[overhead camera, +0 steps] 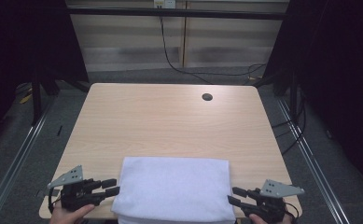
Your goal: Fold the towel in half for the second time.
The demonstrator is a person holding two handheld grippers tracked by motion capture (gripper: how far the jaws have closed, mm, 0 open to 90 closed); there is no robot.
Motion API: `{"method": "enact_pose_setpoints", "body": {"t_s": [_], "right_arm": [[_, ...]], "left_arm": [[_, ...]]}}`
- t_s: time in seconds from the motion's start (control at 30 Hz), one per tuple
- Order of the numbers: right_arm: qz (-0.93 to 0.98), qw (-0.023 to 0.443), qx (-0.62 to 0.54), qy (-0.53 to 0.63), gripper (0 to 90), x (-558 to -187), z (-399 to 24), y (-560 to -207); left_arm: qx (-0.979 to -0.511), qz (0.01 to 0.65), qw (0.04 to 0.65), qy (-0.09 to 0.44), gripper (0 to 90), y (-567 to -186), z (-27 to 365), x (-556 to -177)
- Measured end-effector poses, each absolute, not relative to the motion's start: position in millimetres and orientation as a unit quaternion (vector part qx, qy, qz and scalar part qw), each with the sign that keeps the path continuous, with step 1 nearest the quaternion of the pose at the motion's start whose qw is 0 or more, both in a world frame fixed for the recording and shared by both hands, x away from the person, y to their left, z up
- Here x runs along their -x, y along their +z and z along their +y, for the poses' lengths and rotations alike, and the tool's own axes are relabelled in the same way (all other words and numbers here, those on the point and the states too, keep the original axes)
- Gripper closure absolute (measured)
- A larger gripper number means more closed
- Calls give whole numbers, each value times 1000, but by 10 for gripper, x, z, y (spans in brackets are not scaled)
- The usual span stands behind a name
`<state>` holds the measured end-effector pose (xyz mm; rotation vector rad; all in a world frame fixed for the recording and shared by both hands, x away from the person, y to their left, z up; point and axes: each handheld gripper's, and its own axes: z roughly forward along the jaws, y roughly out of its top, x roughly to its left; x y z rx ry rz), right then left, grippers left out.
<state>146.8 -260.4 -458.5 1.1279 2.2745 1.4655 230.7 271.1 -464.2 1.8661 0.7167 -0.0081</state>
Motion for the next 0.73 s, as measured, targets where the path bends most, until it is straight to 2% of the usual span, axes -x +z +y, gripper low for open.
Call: {"method": "enact_pose_setpoints", "body": {"t_s": [0.27,0.33,0.4,0.47,0.57,0.73], "right_arm": [[755,127,-407,499,475,-2039,-2585,-4501],[750,133,-418,494,457,-2205,-2602,-4507],[748,144,-431,484,437,-2358,-2633,-4533],[739,159,-452,474,409,-2487,-2686,-4583],[731,168,-476,460,369,-2581,-2761,-4674],[728,170,-500,437,325,-2561,-2863,-4812]], "left_arm": [[-787,355,504,33,437,-4560,2602,-2965],[-781,378,494,57,407,-4586,2632,-3076],[-773,400,491,49,379,-4645,2685,-3189],[-768,408,489,68,366,-4705,2732,-3230],[-770,412,482,70,329,-4785,2792,-3247],[-779,414,465,71,267,-4872,2810,-3237]]}}
